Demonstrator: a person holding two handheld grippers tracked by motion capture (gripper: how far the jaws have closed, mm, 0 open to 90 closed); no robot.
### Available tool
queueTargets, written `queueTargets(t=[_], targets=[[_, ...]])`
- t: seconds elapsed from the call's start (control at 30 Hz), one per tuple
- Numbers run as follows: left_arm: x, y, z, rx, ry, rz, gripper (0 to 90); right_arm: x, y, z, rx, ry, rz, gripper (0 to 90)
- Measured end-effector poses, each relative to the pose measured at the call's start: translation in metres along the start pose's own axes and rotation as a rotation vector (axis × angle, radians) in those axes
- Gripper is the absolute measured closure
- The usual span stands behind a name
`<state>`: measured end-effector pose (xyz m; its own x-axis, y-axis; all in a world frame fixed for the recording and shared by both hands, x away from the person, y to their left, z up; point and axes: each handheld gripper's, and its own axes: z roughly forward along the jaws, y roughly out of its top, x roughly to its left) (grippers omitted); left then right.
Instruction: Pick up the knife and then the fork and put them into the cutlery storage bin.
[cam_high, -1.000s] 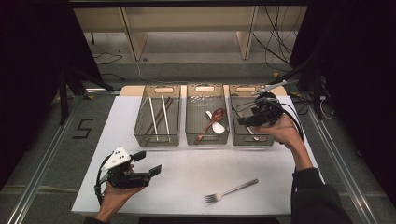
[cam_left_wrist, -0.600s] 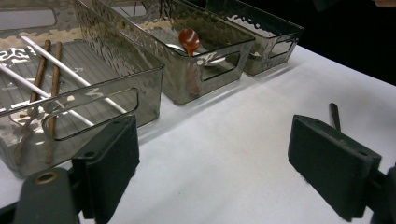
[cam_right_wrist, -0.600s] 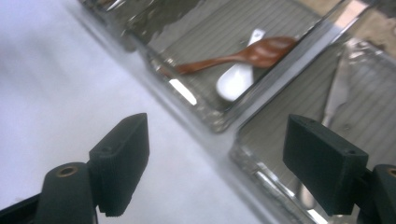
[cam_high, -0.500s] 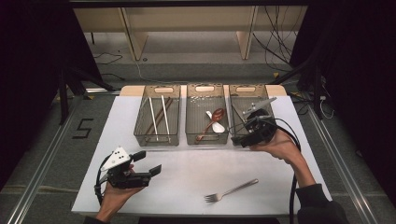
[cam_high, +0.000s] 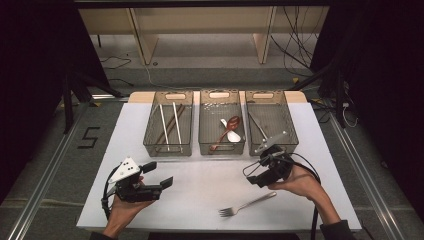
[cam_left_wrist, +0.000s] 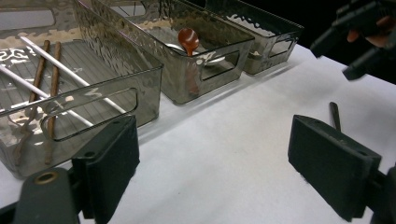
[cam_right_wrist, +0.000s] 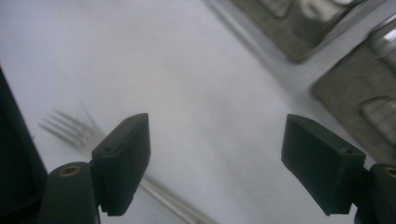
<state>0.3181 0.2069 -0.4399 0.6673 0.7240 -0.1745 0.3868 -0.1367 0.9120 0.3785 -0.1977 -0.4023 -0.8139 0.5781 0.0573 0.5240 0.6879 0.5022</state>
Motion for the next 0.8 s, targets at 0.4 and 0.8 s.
queueTargets(t=[0.4,0.8], targets=[[0.0,0.0,0.0,-0.002,-0.003,0.003,15.9,0.027,-0.014,0.025,0.125,0.04,-0.097,30.4],[-0.001,0.0,0.0,-0.002,-0.007,0.002,15.9,0.044,-0.017,0.045,0.231,0.047,-0.184,39.1]])
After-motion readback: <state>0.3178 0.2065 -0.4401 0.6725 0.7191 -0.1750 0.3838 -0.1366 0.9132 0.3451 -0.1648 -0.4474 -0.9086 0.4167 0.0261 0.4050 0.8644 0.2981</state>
